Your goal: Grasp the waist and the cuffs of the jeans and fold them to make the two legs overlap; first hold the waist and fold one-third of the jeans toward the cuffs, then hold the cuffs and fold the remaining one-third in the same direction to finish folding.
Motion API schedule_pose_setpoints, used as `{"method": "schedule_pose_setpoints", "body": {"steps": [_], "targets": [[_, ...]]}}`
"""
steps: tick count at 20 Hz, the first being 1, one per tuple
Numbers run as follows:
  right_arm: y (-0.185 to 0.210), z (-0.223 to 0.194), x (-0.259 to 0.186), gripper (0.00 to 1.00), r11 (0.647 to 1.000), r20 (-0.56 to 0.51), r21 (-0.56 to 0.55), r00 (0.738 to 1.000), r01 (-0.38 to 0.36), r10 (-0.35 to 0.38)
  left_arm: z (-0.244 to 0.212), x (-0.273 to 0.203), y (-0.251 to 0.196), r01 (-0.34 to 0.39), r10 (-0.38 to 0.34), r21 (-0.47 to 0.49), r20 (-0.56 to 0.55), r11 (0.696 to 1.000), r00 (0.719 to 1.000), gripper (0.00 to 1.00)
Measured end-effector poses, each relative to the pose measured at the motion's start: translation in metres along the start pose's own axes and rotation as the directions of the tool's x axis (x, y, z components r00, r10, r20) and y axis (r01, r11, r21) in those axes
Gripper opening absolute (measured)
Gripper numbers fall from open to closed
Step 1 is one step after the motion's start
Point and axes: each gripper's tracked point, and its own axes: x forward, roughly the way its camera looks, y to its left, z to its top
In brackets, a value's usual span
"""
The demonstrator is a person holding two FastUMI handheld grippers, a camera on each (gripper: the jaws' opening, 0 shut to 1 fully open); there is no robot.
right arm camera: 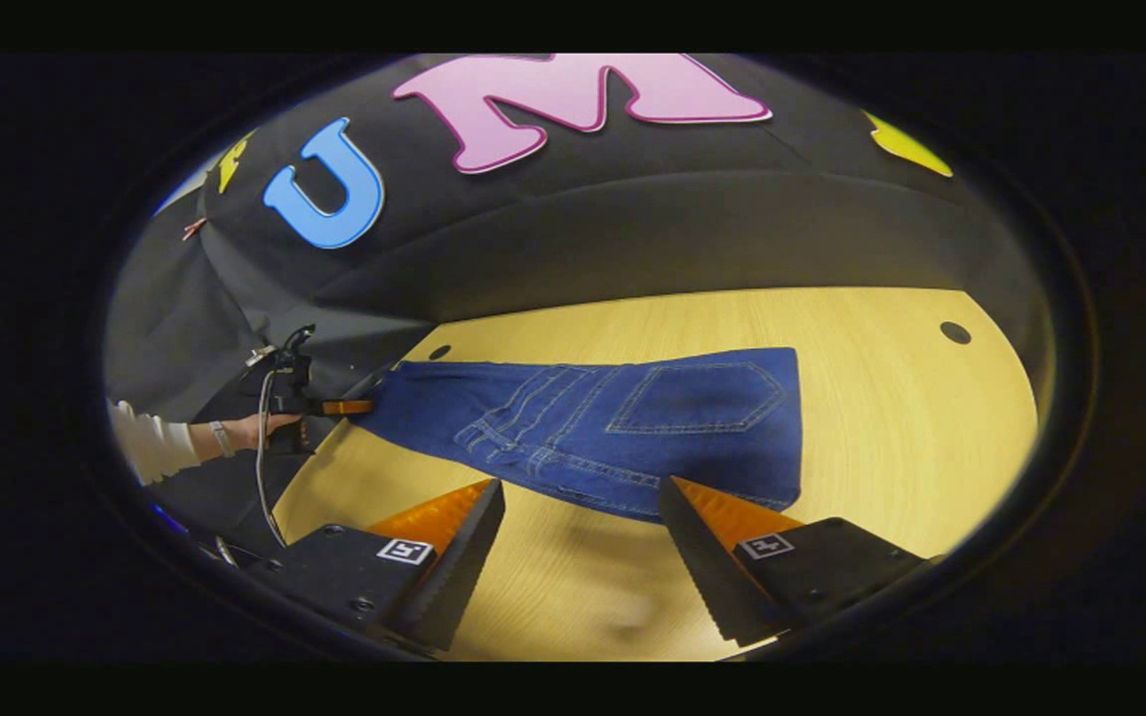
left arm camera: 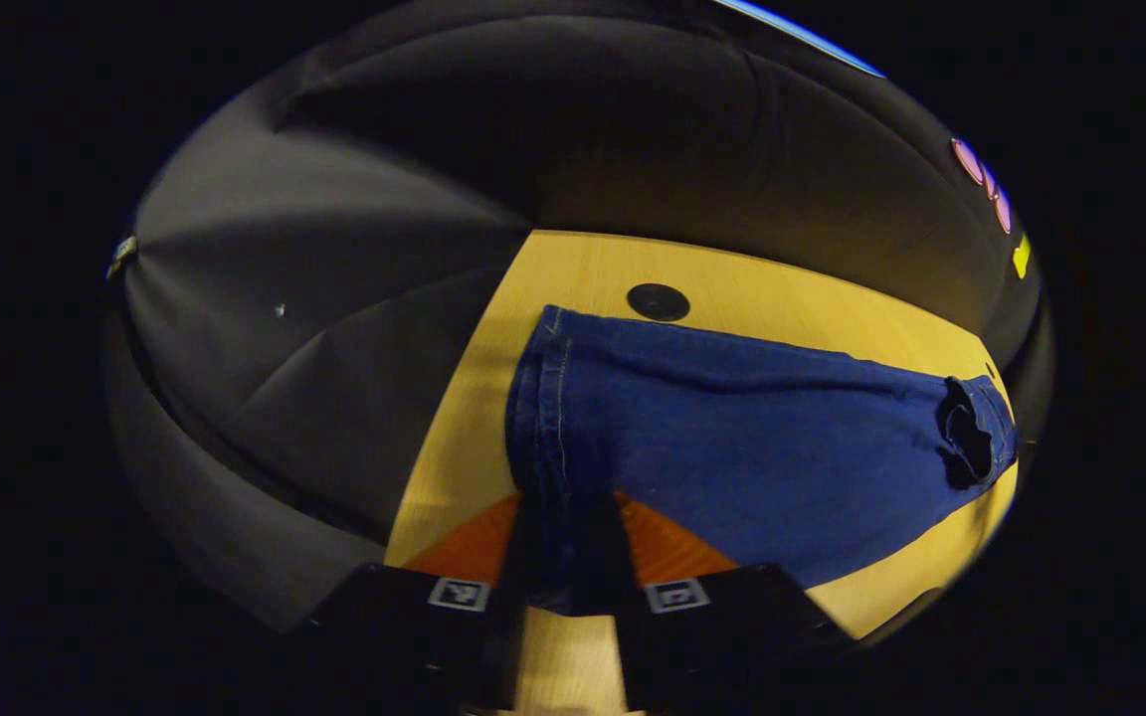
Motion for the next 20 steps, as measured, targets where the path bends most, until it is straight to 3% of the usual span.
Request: {"method": "schedule_pose_setpoints", "body": {"steps": [2,6,9,12,14,17,20], "targets": [[-0.007,0.001,-0.006,0.95,0.999,0.012,0.032,1.0,0.007,-0.008,0.001,-0.001,-0.003,-0.018,0.019,0.014,-0.016,1.0,1.0,0.22],[-0.019,-0.005,-0.017,0.95,0.998,0.025,0.06,0.999,0.019,-0.021,0.01,-0.012,-0.017,-0.051,0.052,0.06,-0.017,0.997,0.998,0.06],[-0.024,-0.001,-0.026,0.95,0.998,0.041,0.066,0.999,0.022,-0.025,0.031,-0.036,-0.04,-0.013,0.01,0.091,0.03,0.996,1.0,0.06],[-0.032,0.005,-0.034,0.95,0.997,0.063,0.08,0.998,0.021,-0.026,0.06,-0.072,-0.081,0.073,-0.083,0.121,0.082,0.99,0.993,0.02],[-0.033,0.009,-0.041,0.95,0.996,0.077,0.088,0.997,0.014,-0.021,0.079,-0.094,-0.117,0.121,-0.141,0.162,0.117,0.979,0.983,0.06],[-0.04,0.011,-0.051,0.95,0.997,0.089,0.075,0.996,0.016,-0.023,0.097,-0.122,-0.199,0.228,-0.264,0.233,0.136,0.945,0.955,0.06],[-0.049,0.016,-0.067,0.95,0.998,0.109,0.063,0.994,0.014,-0.021,0.103,-0.153,-0.298,0.359,-0.41,0.294,0.134,0.886,0.902,0.06]]}}
